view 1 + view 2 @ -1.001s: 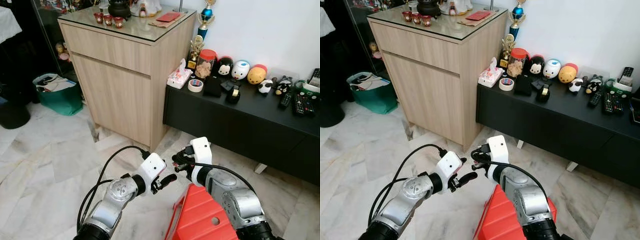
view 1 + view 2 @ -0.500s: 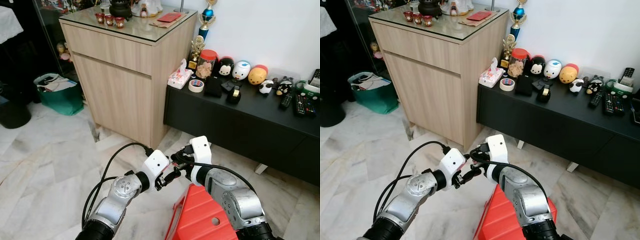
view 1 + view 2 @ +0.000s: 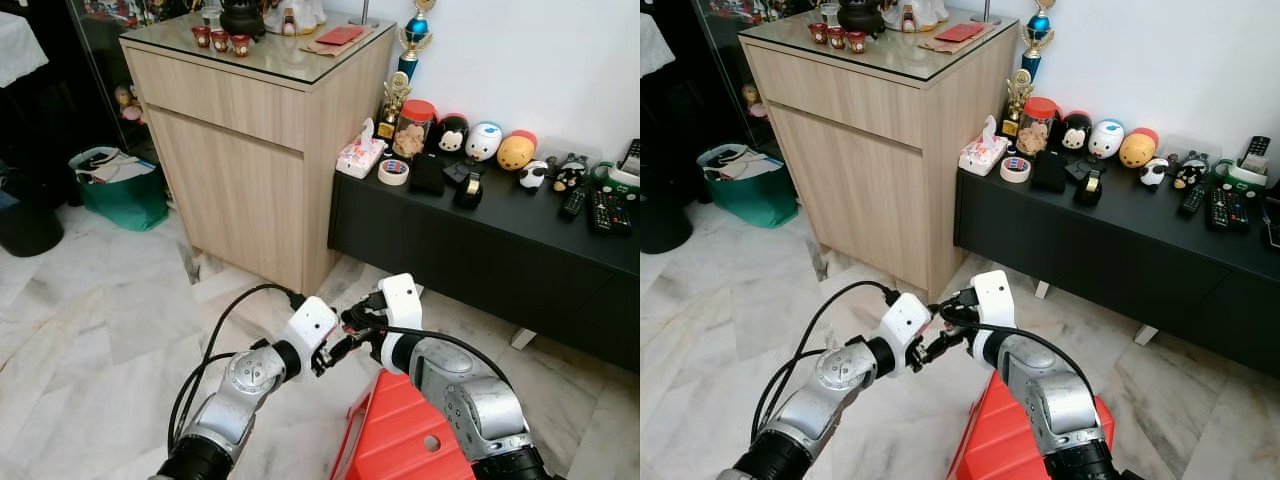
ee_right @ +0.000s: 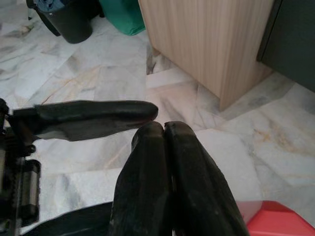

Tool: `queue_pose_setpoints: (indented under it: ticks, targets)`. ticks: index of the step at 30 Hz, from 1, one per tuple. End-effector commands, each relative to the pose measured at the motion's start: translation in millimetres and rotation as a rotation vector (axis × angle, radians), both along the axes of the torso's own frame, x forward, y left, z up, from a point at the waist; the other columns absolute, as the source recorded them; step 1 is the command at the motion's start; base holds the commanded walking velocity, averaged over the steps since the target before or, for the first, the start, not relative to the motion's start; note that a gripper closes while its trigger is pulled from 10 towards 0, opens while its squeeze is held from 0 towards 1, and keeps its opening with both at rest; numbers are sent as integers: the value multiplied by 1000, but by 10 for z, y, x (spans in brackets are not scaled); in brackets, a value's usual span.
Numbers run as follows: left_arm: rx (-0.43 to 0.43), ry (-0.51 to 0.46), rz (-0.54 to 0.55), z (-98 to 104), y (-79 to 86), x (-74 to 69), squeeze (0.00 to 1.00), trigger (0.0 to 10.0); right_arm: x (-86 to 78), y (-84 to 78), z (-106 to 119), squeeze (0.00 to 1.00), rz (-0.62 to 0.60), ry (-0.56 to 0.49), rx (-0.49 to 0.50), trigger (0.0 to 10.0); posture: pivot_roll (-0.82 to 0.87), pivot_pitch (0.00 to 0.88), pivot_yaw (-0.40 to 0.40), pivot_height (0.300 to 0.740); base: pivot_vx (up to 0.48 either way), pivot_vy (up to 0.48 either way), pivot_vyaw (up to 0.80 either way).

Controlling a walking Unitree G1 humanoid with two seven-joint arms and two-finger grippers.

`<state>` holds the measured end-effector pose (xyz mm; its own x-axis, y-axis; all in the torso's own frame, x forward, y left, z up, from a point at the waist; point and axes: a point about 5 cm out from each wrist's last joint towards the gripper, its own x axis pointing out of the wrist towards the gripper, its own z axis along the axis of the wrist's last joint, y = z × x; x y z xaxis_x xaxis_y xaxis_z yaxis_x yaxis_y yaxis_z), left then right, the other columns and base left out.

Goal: Hang keys on a hook

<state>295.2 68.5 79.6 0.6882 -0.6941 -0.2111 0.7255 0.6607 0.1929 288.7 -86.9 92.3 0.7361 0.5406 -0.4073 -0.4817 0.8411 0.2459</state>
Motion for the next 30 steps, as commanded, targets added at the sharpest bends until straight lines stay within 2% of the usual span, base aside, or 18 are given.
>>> queue_pose_setpoints:
  ticks: [1, 14, 15, 16, 17, 18, 19, 20, 30]
  targets:
    - [-13, -13, 2, 13, -18, 12, 0, 10000, -18, 4, 37, 0, 2, -8, 7, 10000, 8, 0, -59, 737, 0, 0, 0]
    - [-32, -13, 1, 3, -44, 33, 0, 9843, -46, 31, 27, 0, 1, 0, 15, 10000, 5, 0, -57, 737, 0, 0, 0]
    - [-35, -12, -1, 2, -45, 32, 0, 9020, -47, 32, 24, 0, 0, 0, 15, 10000, 5, 0, -57, 737, 0, 0, 0]
    - [-36, -11, -2, 2, -47, 31, 0, 9020, -47, 31, 22, 0, 0, 1, 14, 10000, 4, 0, -56, 737, 0, 0, 0]
    - [-35, -11, -3, 1, -47, 31, 0, 6392, -48, 29, 19, 0, -2, 2, 14, 10000, 4, 0, -56, 737, 0, 0, 0]
    - [-35, -11, -4, 2, -48, 30, 0, 4745, -49, 28, 16, 0, -2, 3, 14, 10000, 4, 0, -56, 737, 0, 0, 0]
    - [-35, -11, -5, 2, -48, 29, 0, 4745, -50, 28, 15, 0, -3, 3, 15, 10000, 4, 0, -56, 737, 0, 0, 0]
    - [-36, -11, -6, 2, -47, 28, 0, 118, -52, 28, 11, 0, -3, 4, 14, 10000, 6, 0, -57, 737, 0, 0, 0]
    - [-45, -9, -16, -3, -49, 21, 0, 0, -54, 31, -2, 0, -11, 9, 11, 10000, 8, 0, -56, 737, 0, 0, 0]
